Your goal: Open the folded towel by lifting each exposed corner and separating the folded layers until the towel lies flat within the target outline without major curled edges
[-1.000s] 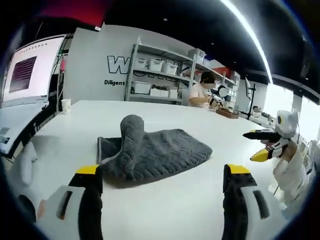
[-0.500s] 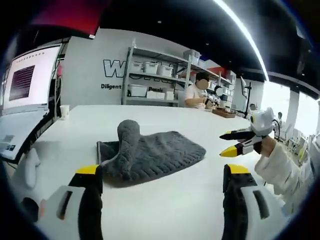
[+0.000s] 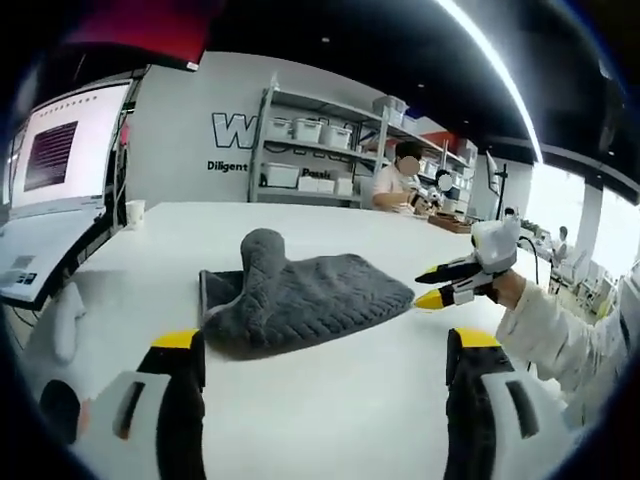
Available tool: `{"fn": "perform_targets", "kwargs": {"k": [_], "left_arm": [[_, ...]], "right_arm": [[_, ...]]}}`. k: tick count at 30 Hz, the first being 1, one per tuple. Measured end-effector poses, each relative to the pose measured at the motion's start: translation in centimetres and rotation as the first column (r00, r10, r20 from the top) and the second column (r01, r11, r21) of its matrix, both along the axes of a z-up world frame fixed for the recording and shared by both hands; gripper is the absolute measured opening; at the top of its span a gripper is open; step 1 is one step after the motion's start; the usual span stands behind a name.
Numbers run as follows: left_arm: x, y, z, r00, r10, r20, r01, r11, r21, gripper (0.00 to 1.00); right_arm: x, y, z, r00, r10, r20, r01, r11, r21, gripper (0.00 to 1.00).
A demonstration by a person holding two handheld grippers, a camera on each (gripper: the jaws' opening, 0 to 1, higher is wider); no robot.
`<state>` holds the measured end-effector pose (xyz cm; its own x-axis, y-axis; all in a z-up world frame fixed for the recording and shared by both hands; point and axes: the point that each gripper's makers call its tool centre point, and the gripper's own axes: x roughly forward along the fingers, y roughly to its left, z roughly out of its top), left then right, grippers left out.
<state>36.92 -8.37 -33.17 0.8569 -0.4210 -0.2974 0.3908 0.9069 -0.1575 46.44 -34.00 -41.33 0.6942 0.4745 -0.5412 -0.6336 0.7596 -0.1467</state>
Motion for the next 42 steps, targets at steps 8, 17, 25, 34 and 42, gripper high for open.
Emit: {"fn": "perform_targets", "kwargs": {"k": [8, 17, 25, 34, 42], "left_arm": [[-0.6, 0.7, -0.2, 1.000, 0.012, 0.002, -0.012, 1.000, -0.001, 0.99], [-0.6, 0.7, -0.7, 1.000, 0.014, -0.004, -0.014, 1.000, 0.001, 0.99], [-0.9, 0.9, -1.0, 1.000, 0.016, -0.013, -0.016, 1.000, 0.001, 0.99], [-1.0, 1.0, -0.9, 1.000, 0.016, -0.009, -0.016, 1.000, -0.001, 0.99], [-1.1, 0.6, -1.2, 1.000, 0.005, -0.019, -0.005, 1.000, -0.006, 0.99]], "right_arm": [[-0.1, 0.4, -1.6, 0.999, 0.021, -0.025, -0.021, 0.999, -0.024, 0.17], [0.2, 0.3, -1.9, 0.999, 0.040, 0.007, -0.039, 0.998, -0.053, 0.03], [0.1, 0.4, -1.9, 0.998, 0.061, 0.006, -0.060, 0.997, -0.058, 0.00], [0.9, -0.2, -2.0, 0.998, 0.065, 0.009, -0.064, 0.996, -0.068, 0.00], [2.3, -0.9, -2.0, 0.998, 0.061, 0.012, -0.060, 0.996, -0.072, 0.00]]}}
